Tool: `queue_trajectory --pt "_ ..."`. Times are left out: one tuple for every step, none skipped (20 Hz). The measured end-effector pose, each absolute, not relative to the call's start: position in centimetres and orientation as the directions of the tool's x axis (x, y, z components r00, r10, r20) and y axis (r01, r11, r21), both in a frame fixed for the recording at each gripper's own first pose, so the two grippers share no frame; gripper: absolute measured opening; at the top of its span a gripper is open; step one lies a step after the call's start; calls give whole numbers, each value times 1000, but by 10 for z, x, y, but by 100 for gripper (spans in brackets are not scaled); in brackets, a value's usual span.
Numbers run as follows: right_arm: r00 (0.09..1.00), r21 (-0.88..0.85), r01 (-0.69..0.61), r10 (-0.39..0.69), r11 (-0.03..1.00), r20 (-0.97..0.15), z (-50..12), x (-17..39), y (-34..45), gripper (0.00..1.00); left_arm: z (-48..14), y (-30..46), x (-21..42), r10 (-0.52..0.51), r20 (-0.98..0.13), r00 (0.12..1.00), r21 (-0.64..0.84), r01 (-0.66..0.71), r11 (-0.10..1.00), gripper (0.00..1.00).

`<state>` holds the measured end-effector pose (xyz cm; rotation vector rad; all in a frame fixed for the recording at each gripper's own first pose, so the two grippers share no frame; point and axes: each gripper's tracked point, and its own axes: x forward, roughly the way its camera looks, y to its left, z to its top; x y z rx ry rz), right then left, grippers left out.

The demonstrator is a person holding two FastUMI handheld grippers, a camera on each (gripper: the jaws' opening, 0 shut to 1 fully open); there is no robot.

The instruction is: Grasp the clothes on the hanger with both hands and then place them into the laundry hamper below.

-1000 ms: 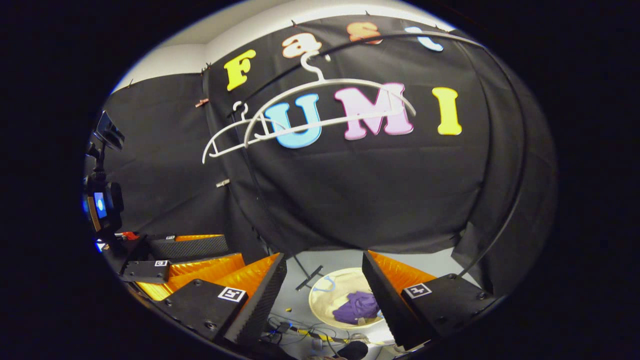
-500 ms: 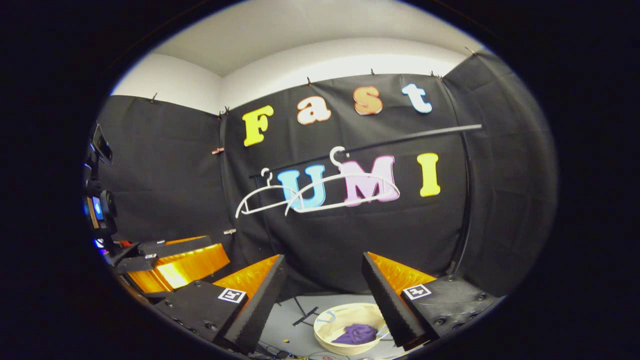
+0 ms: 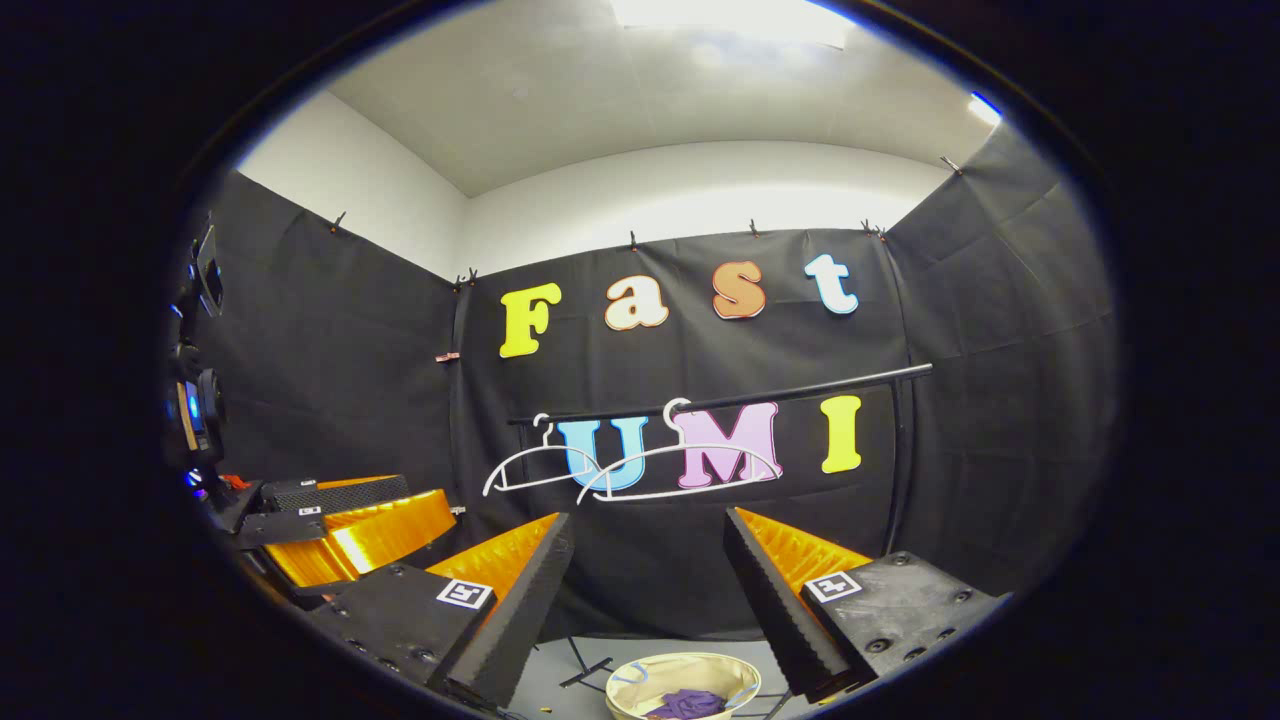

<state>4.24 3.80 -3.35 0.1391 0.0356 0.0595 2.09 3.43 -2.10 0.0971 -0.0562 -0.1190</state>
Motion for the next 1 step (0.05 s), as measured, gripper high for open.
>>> queue_trajectory --pt "998 119 -53 55 991 -18 -29 40 31 97 -19 29 22 -126 58 990 90 121 989 92"
